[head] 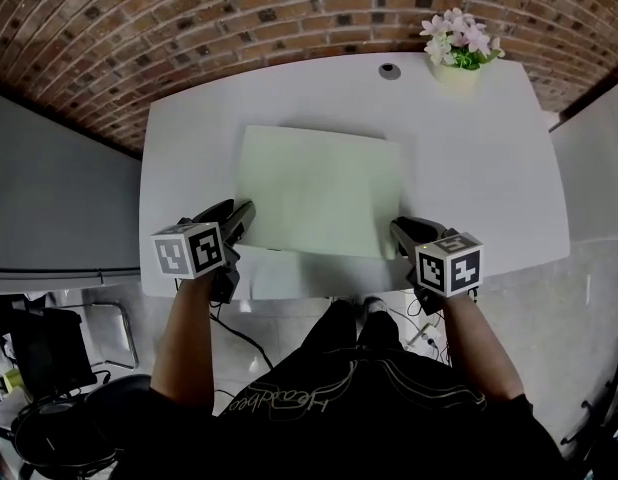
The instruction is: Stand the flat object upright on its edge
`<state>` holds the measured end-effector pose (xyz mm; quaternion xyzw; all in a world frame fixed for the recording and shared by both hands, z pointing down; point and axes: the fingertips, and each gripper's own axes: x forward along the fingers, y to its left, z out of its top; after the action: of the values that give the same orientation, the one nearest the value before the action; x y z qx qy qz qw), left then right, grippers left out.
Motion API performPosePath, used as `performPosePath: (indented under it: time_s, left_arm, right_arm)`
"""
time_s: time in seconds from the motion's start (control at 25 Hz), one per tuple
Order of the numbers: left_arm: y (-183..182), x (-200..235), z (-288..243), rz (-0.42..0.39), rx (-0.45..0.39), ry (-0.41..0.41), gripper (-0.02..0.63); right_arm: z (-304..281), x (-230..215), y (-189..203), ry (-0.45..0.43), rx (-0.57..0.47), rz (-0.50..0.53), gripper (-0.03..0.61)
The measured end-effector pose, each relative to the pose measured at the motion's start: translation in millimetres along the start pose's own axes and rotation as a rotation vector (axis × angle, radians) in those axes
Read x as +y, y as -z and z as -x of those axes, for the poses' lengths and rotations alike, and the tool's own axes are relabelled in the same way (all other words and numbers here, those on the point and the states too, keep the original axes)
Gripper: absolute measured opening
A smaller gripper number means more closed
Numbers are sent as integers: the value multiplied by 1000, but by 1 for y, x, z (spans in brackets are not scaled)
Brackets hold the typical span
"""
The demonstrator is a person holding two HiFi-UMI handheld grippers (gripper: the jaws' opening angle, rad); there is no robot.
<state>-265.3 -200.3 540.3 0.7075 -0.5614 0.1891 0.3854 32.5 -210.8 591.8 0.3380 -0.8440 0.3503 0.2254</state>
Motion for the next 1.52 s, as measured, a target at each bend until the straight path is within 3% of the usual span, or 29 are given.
performPosePath:
  time_s: [0.28,0.48,0.68,1.32,1.52]
  left_arm:
    - [-22,-26,24,-59,-72,-4,190]
    - [-33,-48,37,-88,-83,38,190]
    - [-49,-77,50,-204,-95,45,190]
    - [-86,-176,75,-350,-141,142,161]
    - [-92,-201,74,-380,-157,155,161]
  right_arm:
    - [2,-7,1,11,14,8,63]
    - [4,-10,3,12,18,-8,56]
    - [6,-15,5,4,20,-17,48]
    - [13,-36,8,-46,-25,-51,6]
    - [17,-44,9,-68,-36,-108,6]
